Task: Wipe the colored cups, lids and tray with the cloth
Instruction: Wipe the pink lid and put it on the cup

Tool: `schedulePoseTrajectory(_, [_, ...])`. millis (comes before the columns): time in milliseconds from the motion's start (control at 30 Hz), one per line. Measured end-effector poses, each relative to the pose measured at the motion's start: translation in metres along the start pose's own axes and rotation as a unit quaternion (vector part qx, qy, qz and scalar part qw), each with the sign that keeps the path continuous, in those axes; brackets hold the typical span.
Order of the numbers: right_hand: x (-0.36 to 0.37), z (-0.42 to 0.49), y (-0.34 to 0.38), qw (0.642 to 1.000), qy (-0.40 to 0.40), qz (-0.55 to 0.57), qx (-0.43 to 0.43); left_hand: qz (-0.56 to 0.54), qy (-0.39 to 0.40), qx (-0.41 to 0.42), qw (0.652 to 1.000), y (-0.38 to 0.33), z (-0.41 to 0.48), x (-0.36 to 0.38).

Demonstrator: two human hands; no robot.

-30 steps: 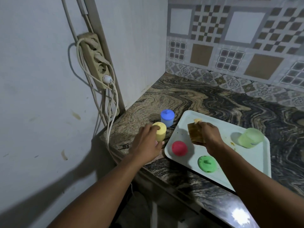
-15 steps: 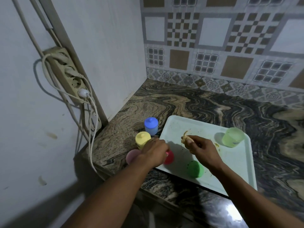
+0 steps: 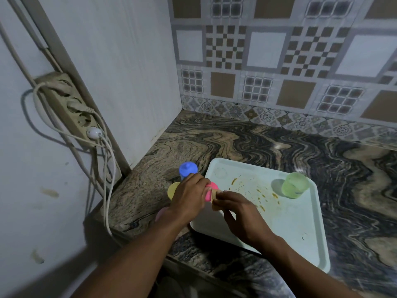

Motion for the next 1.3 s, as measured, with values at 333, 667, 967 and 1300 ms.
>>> schedulePoseTrajectory(333, [-0.017, 0.028, 0.007, 0.74, -0.185, 0.436, 0.477, -0.022, -0.134, -0.021, 0.99, -0.005, 0.008, -0.01])
schedulePoseTrajectory(667, [0.0, 0.049, 0.02, 0.794, -0.117, 0.427, 0.417, -0.072, -0.156, -0.075, 0.982, -0.027, 0.01, -0.004])
schedulePoseTrajectory(967, [-0.026, 0.065, 0.015, 0.848, 0.03, 0.385, 0.363, -0.25, 0.104, -0.311, 0.911, -0.008, 0.047, -0.024])
schedulePoseTrajectory(1300, [-0.022, 0.061, 0.028, 0.772, -0.055, 0.492, 0.399, -0.293, -0.106, -0.401, 0.862, -0.039, 0.061, -0.022])
Point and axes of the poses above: each hand's wrist, its own z-axis towards the middle knuckle, its own x-axis out of the palm, y = z × x, the point moved 1 cm from there along z, towards the middle knuckle, and after that the axes turned 9 degrees about -y, right-handed, at the moved point
